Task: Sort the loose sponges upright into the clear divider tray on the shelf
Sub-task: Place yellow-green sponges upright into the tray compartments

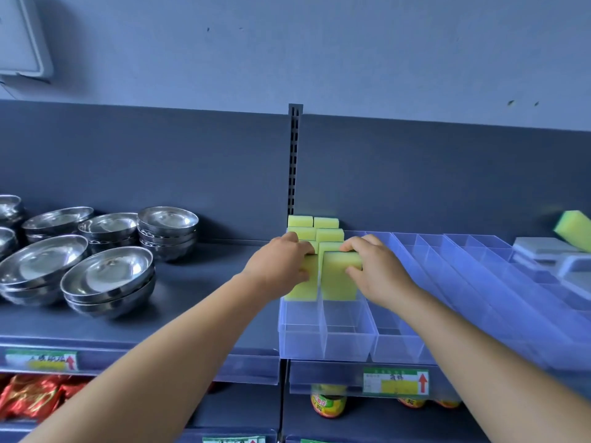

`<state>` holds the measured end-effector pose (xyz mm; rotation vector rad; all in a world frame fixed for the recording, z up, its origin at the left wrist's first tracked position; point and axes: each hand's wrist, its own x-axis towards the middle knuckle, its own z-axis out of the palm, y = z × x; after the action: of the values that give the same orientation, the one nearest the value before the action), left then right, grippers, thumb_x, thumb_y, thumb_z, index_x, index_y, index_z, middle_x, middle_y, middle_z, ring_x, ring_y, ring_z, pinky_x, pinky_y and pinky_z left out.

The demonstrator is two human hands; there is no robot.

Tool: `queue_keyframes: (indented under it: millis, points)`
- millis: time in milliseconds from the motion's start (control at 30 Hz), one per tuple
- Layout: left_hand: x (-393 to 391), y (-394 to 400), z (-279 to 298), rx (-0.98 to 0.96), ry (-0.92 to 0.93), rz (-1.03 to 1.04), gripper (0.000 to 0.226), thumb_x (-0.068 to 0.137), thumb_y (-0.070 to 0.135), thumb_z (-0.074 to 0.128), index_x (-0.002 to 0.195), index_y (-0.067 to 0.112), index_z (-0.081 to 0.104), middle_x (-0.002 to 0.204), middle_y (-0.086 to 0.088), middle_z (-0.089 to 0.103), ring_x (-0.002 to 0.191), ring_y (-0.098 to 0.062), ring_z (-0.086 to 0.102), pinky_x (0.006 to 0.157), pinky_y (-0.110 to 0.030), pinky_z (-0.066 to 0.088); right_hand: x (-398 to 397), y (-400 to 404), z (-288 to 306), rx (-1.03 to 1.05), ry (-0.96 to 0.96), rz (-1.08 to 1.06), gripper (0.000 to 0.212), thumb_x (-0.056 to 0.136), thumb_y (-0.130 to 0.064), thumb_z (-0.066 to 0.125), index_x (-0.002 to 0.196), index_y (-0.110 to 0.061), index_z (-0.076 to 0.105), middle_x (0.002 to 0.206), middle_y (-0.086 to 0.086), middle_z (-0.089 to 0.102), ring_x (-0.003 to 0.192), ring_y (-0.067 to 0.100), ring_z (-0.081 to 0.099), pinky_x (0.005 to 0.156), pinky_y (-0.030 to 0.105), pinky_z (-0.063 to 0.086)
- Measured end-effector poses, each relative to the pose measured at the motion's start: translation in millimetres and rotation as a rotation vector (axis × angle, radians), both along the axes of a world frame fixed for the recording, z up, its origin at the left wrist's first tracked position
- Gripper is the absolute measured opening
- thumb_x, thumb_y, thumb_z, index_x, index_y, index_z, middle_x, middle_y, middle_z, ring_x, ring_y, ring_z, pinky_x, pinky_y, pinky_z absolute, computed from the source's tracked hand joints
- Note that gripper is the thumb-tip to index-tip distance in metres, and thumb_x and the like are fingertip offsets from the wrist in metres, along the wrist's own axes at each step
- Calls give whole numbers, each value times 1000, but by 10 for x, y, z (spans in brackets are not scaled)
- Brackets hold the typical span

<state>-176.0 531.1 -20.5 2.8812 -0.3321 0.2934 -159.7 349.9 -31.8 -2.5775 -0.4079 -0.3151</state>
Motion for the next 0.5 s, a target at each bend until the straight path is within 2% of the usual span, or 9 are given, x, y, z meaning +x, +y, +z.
queue_keyframes:
  millis: [133,333,500]
  points:
    - [73,-12,-99,67,37,0,41,90,28,58,131,24,53,122,-3,48,117,-23,46,80,-34,47,43,-7,-69,-119,26,12,33,92,-12,51,124,-20,51,127,-5,43,101,22,53,84,32,46]
    - [90,-46,-82,122,44,19,40,89,35,60,124,18,54,117,-3,48,115,-23,42,76,-35,45,72,-7,-86,-164,49,16,39,92,-17,53,131,-22,49,132,-5,42,110,22,52,89,30,44]
    - [3,-143,12,115,-43,-20,56,87,43,62,133,15,46,129,0,49,121,-22,41,88,-35,45,-35,-102,39,-160,46,13,54,92,-25,55,143,-24,36,145,-8,34,126,18,42,98,30,38]
